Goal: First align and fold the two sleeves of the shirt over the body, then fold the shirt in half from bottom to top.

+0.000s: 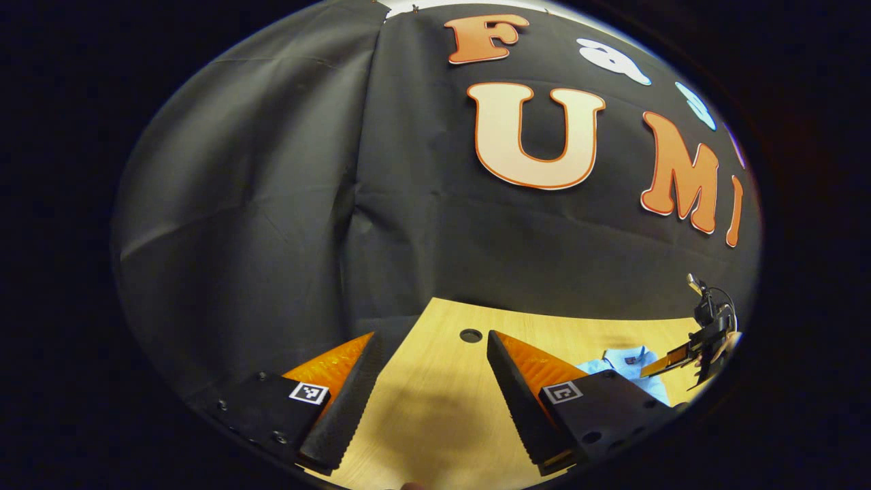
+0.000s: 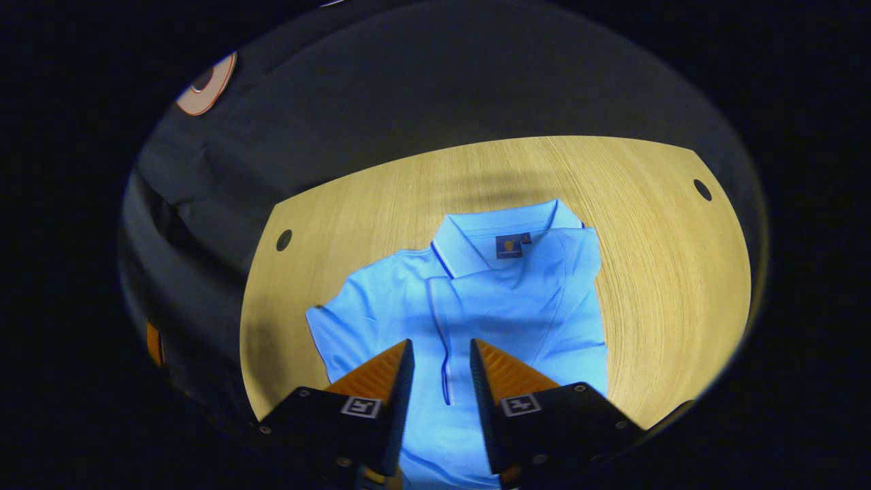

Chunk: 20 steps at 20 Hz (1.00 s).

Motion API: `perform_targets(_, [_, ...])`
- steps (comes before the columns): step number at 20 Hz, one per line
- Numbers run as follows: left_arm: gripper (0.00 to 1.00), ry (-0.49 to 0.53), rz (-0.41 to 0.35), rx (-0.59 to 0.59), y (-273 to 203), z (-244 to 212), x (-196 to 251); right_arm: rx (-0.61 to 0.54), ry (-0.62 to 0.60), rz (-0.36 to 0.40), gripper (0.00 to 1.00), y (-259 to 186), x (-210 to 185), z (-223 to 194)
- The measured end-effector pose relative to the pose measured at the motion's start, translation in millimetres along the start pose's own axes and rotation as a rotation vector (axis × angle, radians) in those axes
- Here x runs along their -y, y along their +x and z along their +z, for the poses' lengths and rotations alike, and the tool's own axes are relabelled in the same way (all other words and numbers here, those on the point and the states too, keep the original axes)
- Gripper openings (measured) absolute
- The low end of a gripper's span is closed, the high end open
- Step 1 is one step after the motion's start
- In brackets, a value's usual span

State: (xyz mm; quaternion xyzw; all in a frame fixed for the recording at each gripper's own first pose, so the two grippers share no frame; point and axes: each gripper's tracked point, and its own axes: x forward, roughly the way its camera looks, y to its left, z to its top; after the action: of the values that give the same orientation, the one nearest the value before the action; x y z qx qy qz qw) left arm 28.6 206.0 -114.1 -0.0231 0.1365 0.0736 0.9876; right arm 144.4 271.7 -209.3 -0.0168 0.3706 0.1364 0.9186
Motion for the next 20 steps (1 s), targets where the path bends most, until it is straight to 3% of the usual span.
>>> perform_targets(1, [0.98,0.001,-0.01,-0.016,2.2,-3.9,8.0,0.024,-0.003,0.014,0.6,-4.2,-4.1,4.5])
perform_targets(2, [0.98,0.006,-0.02,-0.038,4.0,-9.3,16.8,0.053,-0.002,0.022,0.82,-10.6,-4.7,9.2])
perform_targets(3, [0.98,0.009,-0.03,-0.055,4.2,-14.9,26.9,0.079,0.0,0.027,0.86,-18.5,-4.2,16.2])
perform_targets(4, [0.99,0.012,-0.04,-0.075,5.6,-19.9,36.9,0.1,0.002,0.025,0.99,-25.6,-0.7,17.9])
perform_targets(12, [0.98,0.032,-0.115,-0.282,26.5,-69.3,109.8,0.278,-0.03,-0.053,0.98,-98.9,50.8,40.8])
perform_targets(16, [0.99,0.04,-0.16,-0.487,35.6,-107.9,149.8,0.27,0.012,-0.019,0.98,-119.9,75.4,26.0])
perform_targets(20, [0.99,0.051,-0.174,-0.576,61.7,-119.6,178.8,0.226,0.073,-0.021,0.99,-128.2,115.0,2.1])
